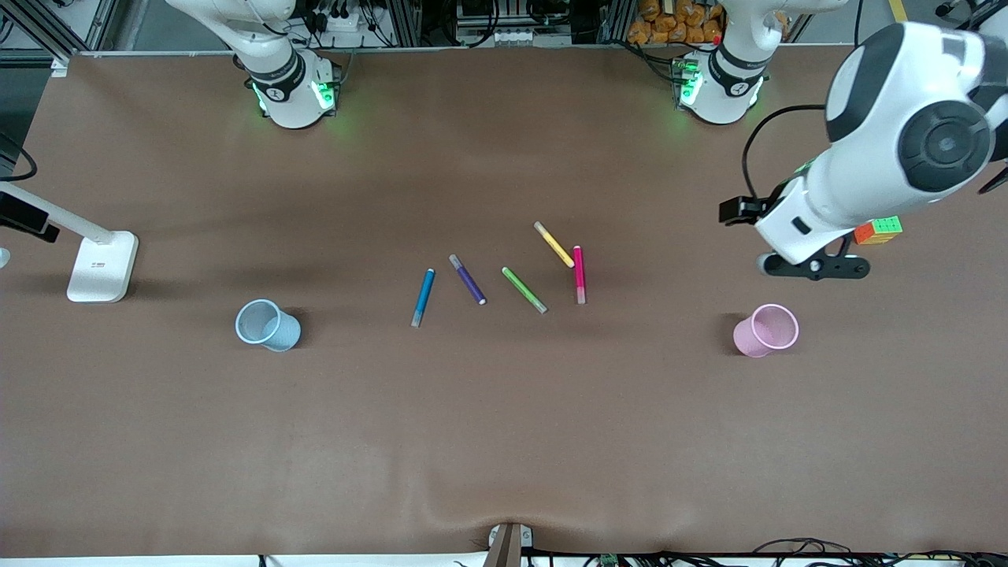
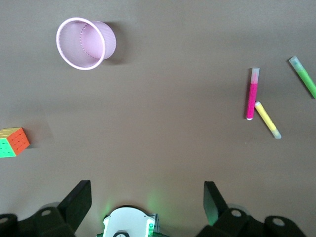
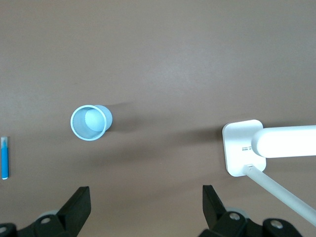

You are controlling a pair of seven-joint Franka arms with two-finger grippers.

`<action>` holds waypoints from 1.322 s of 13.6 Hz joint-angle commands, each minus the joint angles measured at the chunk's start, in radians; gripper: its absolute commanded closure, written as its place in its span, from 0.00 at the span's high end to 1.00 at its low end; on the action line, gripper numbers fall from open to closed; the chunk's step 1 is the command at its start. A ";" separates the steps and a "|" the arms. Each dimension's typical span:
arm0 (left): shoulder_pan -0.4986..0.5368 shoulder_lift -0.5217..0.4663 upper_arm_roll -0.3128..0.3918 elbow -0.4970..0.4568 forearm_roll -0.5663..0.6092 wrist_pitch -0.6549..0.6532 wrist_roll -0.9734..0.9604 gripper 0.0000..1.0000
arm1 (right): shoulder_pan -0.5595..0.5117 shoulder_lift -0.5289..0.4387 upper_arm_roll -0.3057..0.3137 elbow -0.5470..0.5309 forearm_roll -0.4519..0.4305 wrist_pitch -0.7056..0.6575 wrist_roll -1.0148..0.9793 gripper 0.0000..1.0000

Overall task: Place pink and blue markers in matching cups
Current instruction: 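Move the left gripper toward the pink marker while the right gripper reaches out, then lower the left gripper onto the pink marker while the right gripper nears the blue marker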

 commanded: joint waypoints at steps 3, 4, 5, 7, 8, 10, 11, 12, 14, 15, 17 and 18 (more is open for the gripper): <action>-0.021 0.075 -0.010 -0.040 0.007 0.067 -0.018 1.00 | 0.126 0.032 0.007 0.021 0.001 -0.014 0.010 1.00; -0.034 0.090 -0.010 -0.040 0.001 0.088 -0.021 1.00 | 0.169 0.044 0.007 0.021 0.002 -0.014 0.011 1.00; -0.041 0.118 -0.010 -0.037 -0.008 0.108 -0.023 1.00 | 0.227 0.049 0.007 0.021 0.001 -0.014 0.011 1.00; -0.045 0.153 -0.010 -0.038 -0.026 0.162 -0.036 1.00 | 0.295 0.066 0.007 0.021 -0.001 -0.019 0.011 1.00; -0.057 0.174 -0.010 -0.038 -0.040 0.188 -0.059 1.00 | 0.310 0.086 0.007 0.023 0.001 -0.017 0.005 1.00; -0.105 0.214 -0.009 -0.038 -0.043 0.225 -0.143 1.00 | 0.339 0.112 0.008 0.024 0.031 -0.005 0.011 1.00; -0.132 0.231 -0.009 -0.037 -0.034 0.234 -0.200 1.00 | 0.365 0.124 0.008 0.024 0.065 -0.004 0.013 1.00; -0.149 0.254 -0.009 -0.035 -0.031 0.257 -0.239 1.00 | 0.396 0.141 0.007 0.024 0.089 -0.004 0.024 1.00; -0.154 0.282 -0.009 -0.037 -0.031 0.302 -0.257 1.00 | 0.404 0.181 0.007 0.024 0.161 -0.002 0.103 1.00; -0.157 0.296 -0.009 -0.037 -0.031 0.313 -0.260 1.00 | 0.407 0.196 0.007 0.024 0.181 0.006 0.149 1.00; -0.171 0.337 -0.009 -0.038 -0.043 0.346 -0.268 1.00 | 0.417 0.214 0.007 0.015 0.185 0.021 0.227 1.00; -0.173 0.363 -0.010 -0.037 -0.045 0.356 -0.289 1.00 | 0.437 0.237 0.007 0.013 0.183 0.039 0.253 1.00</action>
